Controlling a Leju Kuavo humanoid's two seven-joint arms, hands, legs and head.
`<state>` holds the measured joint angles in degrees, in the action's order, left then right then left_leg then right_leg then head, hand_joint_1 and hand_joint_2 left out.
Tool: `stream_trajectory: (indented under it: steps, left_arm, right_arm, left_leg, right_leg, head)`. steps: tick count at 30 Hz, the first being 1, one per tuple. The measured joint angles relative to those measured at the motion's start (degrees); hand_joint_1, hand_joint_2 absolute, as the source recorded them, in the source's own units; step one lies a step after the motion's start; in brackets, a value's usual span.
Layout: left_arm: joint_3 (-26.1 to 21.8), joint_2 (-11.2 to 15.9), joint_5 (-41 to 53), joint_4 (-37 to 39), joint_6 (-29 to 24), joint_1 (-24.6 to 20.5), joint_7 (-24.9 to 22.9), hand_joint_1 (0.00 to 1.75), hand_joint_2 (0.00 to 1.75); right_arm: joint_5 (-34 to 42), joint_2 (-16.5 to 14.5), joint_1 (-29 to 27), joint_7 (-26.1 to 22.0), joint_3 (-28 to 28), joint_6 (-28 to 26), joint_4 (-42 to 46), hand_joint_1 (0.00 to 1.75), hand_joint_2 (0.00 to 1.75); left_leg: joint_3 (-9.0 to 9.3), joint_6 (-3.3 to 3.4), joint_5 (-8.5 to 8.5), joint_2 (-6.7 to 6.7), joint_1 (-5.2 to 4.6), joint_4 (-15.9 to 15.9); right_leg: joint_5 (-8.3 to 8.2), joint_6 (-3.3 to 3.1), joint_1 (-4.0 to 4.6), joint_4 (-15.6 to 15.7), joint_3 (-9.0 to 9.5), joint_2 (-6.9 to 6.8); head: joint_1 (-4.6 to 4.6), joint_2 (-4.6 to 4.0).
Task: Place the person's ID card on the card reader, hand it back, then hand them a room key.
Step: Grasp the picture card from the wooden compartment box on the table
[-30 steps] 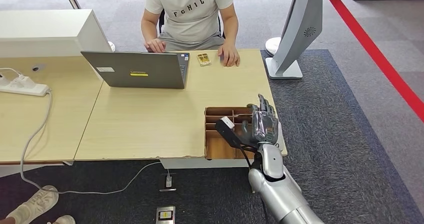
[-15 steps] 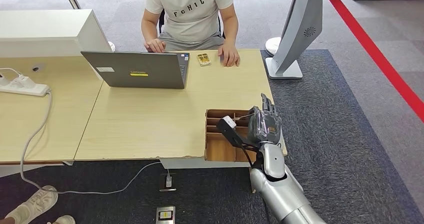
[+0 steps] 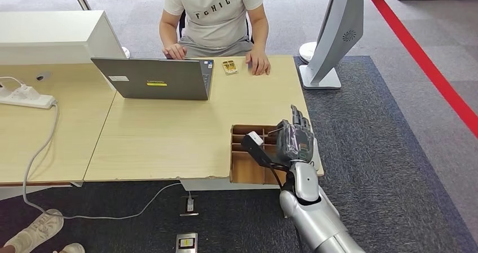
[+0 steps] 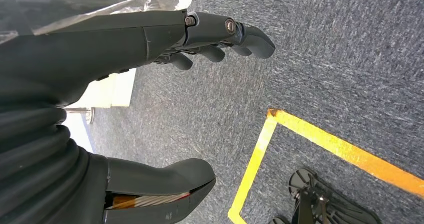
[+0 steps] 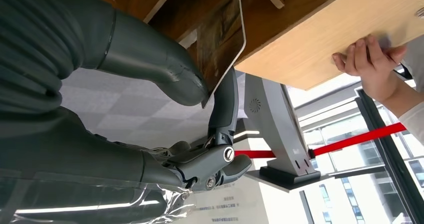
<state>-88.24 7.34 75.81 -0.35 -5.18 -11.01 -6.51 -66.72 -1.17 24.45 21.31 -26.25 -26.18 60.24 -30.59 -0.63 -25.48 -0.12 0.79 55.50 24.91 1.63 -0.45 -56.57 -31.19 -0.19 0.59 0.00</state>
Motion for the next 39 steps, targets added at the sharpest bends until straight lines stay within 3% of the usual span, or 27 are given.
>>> stream_trajectory:
  steps: [19, 29, 39]
  left_arm:
    - [0.0, -0.7, 0.4, 0.0, -1.9, 0.0, -0.1, 0.0, 1.75]
    - [0.0, -1.7, -0.1, 0.0, -4.1, 0.0, -0.1, 0.0, 1.75]
    - [0.0, -2.0, -0.3, 0.0, -4.5, 0.0, -0.1, 0.0, 1.75]
  right_arm:
    - [7.5, -3.8, 2.9, -9.6, -2.3, -11.3, 0.7, 1.75, 1.75]
    - [10.7, -6.0, 5.2, -13.6, -3.6, -12.9, 1.1, 1.75, 1.75]
    - [10.8, -6.6, 6.0, -14.0, -4.1, -12.9, 1.0, 1.75, 1.75]
  left_leg:
    - [-0.01, 0.0, 0.0, 0.0, 0.0, 0.0]
    - [-0.02, 0.0, 0.0, 0.0, 0.0, 0.0]
    - [-0.02, 0.0, 0.0, 0.0, 0.0, 0.0]
  right_leg:
    - [0.0, 0.0, 0.0, 0.0, 0.0, 0.0]
    - [0.0, 0.0, 0.0, 0.0, -0.01, 0.0]
    - [0.0, 0.0, 0.0, 0.0, 0.0, 0.0]
  head:
    - [0.01, 0.0]
    - [0.01, 0.0]
    - [0.0, 0.0]
